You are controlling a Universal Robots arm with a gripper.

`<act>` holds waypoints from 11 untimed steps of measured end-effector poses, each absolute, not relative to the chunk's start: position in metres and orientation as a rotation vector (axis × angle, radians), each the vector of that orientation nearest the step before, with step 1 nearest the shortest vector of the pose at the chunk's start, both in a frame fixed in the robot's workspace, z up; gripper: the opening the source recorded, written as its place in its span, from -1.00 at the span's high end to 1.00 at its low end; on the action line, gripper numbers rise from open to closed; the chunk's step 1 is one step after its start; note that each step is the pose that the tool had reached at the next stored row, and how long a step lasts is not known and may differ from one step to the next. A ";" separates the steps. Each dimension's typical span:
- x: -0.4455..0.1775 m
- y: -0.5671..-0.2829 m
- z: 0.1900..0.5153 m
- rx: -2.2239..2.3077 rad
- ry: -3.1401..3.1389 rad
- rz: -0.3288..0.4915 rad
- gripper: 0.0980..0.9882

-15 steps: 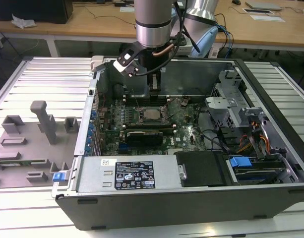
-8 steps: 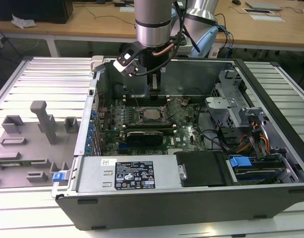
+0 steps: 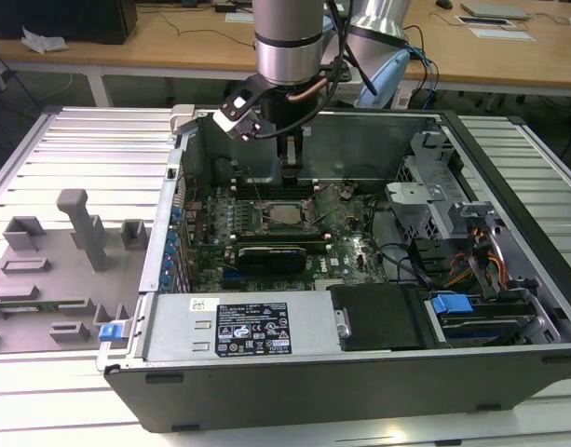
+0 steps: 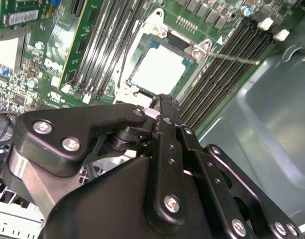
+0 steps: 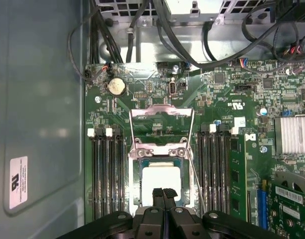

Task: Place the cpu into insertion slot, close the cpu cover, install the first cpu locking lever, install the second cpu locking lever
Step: 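Close the cpu cover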

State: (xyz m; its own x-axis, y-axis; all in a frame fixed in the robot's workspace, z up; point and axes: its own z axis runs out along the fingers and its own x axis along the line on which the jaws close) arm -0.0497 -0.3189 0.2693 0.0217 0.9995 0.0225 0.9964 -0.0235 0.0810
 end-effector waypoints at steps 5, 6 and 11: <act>-0.028 -0.320 0.269 2.216 2.166 0.111 0.98; -0.025 -0.320 0.269 2.216 2.166 0.110 0.98; 0.007 -0.322 0.269 2.220 2.170 0.104 0.98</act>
State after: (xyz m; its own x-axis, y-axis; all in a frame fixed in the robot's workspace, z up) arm 0.0073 -0.3222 0.2691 0.0219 0.9995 0.0226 0.9971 -0.0235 0.0723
